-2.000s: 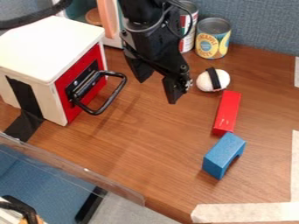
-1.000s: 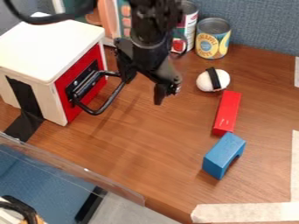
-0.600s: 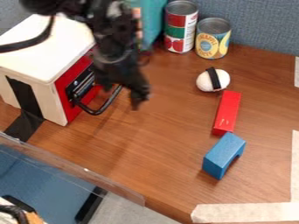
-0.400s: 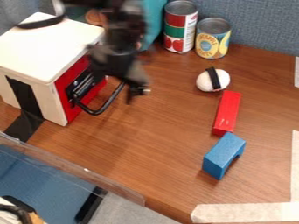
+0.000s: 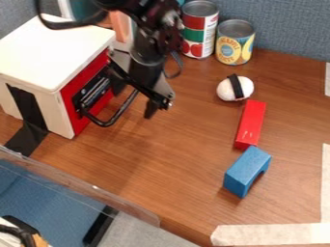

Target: Open the drawer

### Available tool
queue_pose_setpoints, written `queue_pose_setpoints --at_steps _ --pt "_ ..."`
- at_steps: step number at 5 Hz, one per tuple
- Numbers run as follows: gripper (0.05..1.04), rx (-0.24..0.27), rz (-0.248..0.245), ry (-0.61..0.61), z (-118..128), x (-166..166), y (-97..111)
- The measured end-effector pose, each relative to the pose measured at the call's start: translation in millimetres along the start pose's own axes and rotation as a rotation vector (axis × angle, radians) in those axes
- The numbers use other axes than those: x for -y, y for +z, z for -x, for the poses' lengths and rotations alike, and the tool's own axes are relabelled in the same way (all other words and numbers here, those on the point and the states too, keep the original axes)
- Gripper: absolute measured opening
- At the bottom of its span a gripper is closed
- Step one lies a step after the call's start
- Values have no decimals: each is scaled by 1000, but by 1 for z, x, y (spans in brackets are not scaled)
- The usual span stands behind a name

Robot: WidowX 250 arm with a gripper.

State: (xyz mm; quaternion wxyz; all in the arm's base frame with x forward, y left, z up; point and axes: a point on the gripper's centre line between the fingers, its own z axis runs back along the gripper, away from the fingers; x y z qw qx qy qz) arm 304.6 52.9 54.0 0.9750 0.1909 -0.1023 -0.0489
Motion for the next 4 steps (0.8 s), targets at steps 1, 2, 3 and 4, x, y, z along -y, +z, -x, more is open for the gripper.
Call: queue_pose_setpoints --at_steps 1,2,3,4 --pt "1001 -11 -12 -1 -8 5 -8" --pt "1001 -18 -8 11 -10 7 -10" --pt "1001 -18 5 9 -10 8 -10" --pt "1001 -34 2 33 -9 0 -11"
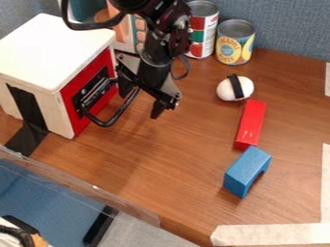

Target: Open the drawer

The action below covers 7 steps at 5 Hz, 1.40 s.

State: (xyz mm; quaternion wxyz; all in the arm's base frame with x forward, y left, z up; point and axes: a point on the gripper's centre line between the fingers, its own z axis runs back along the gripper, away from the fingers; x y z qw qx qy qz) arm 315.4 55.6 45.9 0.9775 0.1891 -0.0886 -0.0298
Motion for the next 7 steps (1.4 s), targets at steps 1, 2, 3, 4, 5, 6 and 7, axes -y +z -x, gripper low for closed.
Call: queue_pose_setpoints --at_steps 1,2,3,4,5,6,7 --pt "957 -13 0 19 3 -7 -5" --pt "667 -45 13 45 6 -11 -14" --pt "356 -54 33 54 8 -10 -15" --pt "162 -76 63 75 11 -8 -15" --pt "125 -103 112 90 12 -4 -12" --pt "123 -123 170 114 6 6 -5" --pt "123 -164 231 131 1 15 -3"
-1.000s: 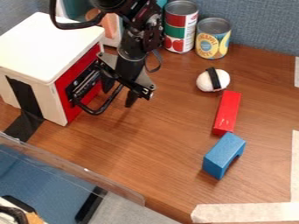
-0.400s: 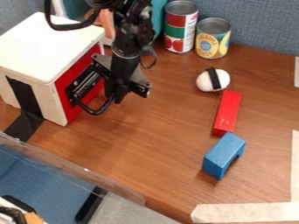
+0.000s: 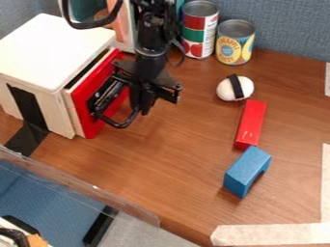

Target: Open the drawer

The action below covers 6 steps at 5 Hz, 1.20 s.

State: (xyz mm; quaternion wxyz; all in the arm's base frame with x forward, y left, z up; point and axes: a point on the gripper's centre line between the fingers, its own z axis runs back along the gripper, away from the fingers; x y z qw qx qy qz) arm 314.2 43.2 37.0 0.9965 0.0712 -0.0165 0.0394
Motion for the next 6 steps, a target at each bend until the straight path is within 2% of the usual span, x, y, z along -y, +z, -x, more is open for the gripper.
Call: queue_pose_setpoints --at_steps 1,2,6 --pt "123 -28 67 40 -4 8 2" --pt "123 -40 108 54 -5 14 4" --pt "123 -44 143 -9 7 48 4"
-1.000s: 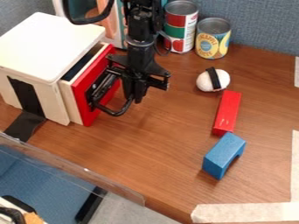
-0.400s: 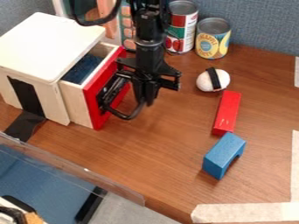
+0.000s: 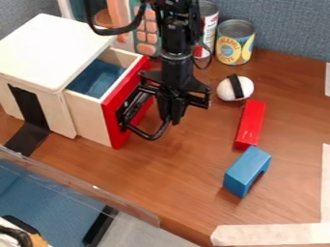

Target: Open the drawer

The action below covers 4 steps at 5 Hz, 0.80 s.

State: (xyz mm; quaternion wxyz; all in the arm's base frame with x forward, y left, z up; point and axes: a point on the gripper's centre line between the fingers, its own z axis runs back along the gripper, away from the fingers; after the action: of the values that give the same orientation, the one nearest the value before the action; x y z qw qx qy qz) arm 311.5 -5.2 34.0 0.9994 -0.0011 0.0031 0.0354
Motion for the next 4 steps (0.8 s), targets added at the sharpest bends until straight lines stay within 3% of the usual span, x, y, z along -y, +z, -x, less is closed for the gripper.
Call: queue_pose_setpoints --at_steps 4 --pt "123 -33 79 35 -1 28 8"
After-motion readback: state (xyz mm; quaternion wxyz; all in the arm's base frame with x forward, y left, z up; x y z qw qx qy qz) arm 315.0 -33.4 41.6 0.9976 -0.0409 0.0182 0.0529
